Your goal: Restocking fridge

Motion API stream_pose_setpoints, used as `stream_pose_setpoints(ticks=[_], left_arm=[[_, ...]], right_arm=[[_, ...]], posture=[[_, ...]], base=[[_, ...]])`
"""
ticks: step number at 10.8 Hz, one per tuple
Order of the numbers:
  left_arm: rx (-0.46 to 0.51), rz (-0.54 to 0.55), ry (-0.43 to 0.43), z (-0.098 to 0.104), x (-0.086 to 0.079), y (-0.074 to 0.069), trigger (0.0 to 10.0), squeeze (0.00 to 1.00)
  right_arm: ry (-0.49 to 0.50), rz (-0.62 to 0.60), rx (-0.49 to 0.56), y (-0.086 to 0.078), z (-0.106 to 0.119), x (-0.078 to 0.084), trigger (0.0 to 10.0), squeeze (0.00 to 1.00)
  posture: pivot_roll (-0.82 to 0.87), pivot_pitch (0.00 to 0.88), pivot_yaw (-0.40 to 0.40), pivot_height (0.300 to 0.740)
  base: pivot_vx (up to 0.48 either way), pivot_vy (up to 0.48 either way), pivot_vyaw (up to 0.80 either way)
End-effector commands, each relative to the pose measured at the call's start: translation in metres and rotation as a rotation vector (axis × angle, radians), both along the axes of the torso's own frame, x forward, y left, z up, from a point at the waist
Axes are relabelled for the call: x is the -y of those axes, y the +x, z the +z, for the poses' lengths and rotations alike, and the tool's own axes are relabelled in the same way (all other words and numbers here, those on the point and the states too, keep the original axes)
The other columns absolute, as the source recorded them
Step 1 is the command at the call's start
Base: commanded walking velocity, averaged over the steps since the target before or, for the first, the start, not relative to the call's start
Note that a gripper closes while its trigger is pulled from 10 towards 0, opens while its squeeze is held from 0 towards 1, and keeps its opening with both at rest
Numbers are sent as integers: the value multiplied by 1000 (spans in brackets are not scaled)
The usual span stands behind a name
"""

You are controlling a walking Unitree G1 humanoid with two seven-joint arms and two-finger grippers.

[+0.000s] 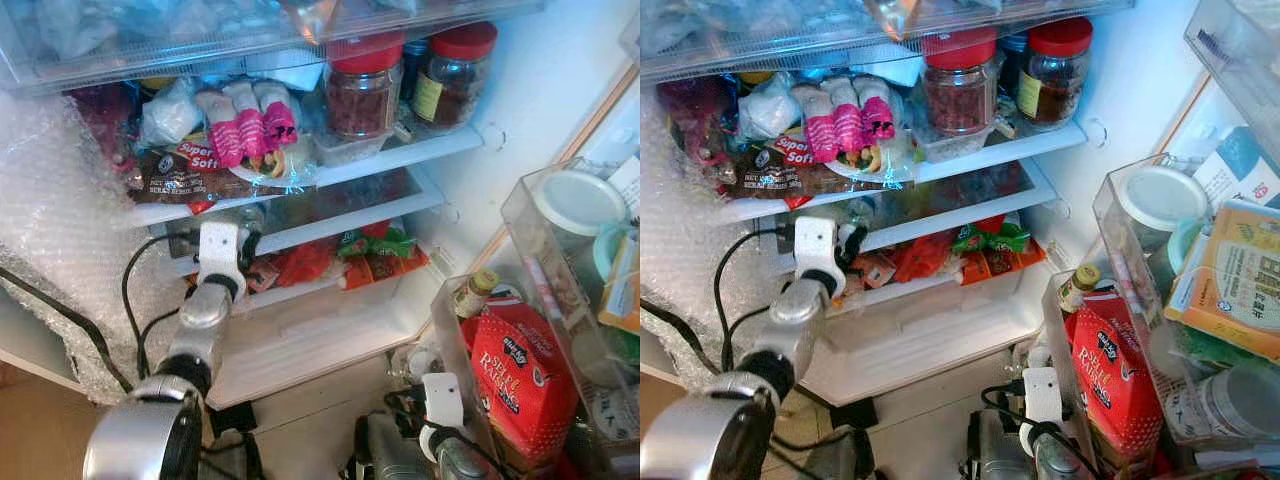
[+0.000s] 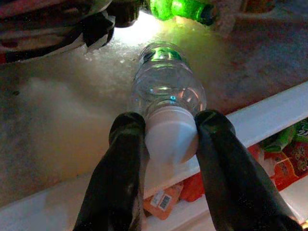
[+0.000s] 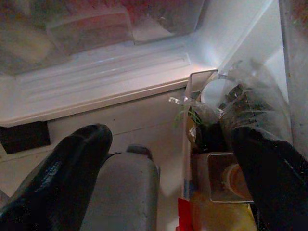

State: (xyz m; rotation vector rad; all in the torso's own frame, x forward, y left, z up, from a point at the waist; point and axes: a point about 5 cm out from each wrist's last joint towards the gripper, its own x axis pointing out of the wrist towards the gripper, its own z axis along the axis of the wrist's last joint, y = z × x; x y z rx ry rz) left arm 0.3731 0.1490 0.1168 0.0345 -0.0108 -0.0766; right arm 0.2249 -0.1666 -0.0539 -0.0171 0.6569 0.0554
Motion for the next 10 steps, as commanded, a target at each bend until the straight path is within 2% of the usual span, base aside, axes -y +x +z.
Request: stream_pose_setpoints(ticks=[1, 2, 5, 10], left_arm=[[-85, 27, -6, -16, -4, -5, 10000, 0], [-91, 40, -11, -17, -5, -5, 10000, 0], [-128, 151, -126, -33, -20, -15, 10000, 0], [-128, 156, -135, -33, -20, -15, 10000, 0]], right_arm=[[1, -11, -18, -4, -2, 2, 10000, 0], [1, -10, -19, -4, -2, 2, 10000, 0], [2, -12, -16, -4, -2, 1, 10000, 0], [2, -12, -16, -4, -2, 1, 10000, 0]], posture=[[-194, 187, -14, 647], [-195, 187, -13, 647], [-194, 192, -10, 647], [-194, 192, -10, 647]], base=[[0, 0, 0], [0, 0, 0], [0, 0, 0], [0, 0, 0]])
